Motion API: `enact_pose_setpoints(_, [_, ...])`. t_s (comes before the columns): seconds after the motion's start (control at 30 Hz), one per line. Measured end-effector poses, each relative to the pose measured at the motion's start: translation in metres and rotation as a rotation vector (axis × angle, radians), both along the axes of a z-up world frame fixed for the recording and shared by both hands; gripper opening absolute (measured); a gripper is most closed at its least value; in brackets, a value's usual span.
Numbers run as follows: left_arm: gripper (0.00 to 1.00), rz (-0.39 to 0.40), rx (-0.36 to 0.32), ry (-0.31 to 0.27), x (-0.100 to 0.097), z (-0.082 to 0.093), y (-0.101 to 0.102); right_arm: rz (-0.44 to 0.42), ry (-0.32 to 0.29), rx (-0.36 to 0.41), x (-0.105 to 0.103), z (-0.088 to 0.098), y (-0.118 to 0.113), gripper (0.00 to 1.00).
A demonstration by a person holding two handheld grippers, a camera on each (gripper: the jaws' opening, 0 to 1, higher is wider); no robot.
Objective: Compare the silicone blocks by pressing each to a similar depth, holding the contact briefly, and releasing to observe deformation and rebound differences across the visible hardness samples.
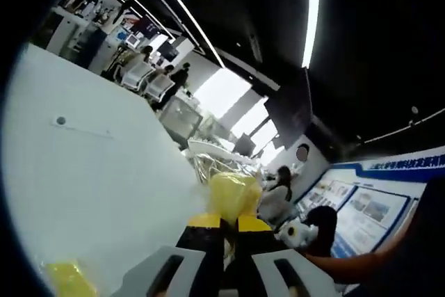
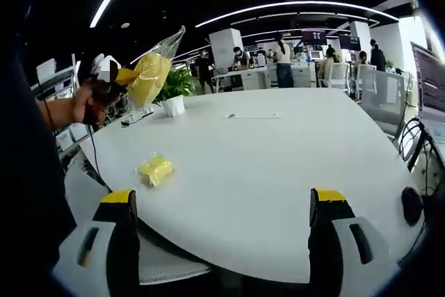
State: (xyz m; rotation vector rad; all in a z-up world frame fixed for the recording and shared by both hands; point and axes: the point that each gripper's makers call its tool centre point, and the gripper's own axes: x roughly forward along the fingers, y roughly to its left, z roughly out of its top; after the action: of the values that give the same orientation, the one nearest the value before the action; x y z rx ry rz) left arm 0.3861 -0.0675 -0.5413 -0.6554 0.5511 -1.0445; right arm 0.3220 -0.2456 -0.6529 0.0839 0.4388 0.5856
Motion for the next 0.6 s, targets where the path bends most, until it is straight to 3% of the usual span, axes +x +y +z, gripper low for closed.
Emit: enact_pose_setpoints(0.6, [0.01, 0.014, -0.017, 0.112, 0.003, -0.044, -0.012, -0.004, 0.023, 0.004, 0.000, -0.006, 0.001, 0.97])
